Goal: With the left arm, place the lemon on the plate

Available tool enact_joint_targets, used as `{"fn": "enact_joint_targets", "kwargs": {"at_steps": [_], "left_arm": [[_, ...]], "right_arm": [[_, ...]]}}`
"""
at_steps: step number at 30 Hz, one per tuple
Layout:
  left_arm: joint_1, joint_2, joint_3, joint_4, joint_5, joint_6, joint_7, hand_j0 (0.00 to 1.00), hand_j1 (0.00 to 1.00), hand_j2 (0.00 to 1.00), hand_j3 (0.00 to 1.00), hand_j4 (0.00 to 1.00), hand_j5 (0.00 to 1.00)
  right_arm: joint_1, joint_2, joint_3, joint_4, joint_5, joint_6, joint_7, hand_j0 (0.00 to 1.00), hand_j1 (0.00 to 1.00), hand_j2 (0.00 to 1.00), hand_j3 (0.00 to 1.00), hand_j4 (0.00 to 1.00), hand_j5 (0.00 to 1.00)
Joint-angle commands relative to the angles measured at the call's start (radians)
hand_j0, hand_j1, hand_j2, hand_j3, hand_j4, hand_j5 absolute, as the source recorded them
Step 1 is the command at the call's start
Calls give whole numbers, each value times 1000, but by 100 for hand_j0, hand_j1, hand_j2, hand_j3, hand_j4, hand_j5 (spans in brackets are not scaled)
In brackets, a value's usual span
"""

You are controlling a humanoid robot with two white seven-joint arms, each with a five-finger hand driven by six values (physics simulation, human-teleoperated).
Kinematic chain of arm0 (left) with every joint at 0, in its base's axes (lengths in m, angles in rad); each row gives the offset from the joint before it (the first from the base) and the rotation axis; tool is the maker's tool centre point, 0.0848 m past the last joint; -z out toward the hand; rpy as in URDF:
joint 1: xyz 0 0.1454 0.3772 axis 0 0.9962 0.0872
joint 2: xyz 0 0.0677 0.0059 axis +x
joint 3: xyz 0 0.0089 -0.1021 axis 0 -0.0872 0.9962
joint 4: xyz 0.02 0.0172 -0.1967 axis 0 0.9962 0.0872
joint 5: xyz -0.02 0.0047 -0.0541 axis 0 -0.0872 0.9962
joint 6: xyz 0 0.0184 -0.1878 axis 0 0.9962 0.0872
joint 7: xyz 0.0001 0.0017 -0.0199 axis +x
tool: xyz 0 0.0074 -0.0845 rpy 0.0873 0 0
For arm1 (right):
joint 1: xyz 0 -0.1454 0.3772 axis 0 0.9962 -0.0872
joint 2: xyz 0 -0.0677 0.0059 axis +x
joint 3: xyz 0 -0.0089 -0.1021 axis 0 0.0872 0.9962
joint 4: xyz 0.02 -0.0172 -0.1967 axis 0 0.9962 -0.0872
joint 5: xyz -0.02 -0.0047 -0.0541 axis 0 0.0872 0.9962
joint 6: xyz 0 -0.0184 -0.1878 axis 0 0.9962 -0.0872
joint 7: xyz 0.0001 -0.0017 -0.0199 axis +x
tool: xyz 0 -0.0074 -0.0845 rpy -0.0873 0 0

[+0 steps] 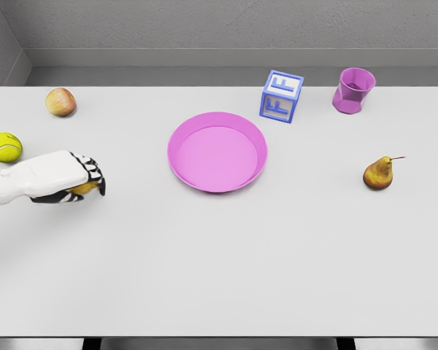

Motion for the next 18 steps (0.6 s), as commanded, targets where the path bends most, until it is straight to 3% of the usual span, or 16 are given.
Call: {"fn": "enact_joint_targets", "kwargs": {"at_steps": [1,7,18], "left_arm": [[0,-28,-1,1,4,3,-3,48,48,48,48,48,48],[-21,-65,-2,1,4,3,-4,48,48,48,48,48,48],[-91,-191,-2,9,-77,3,-4,48,48,48,48,48,48]], "right_arm": [[0,0,-1,0,-1,0,0,100,100,100,100,100,100],[0,0,1,0,-1,0,0,100,100,100,100,100,100],[2,0,-1,0,-1,0,0,100,100,100,100,100,100]]}}
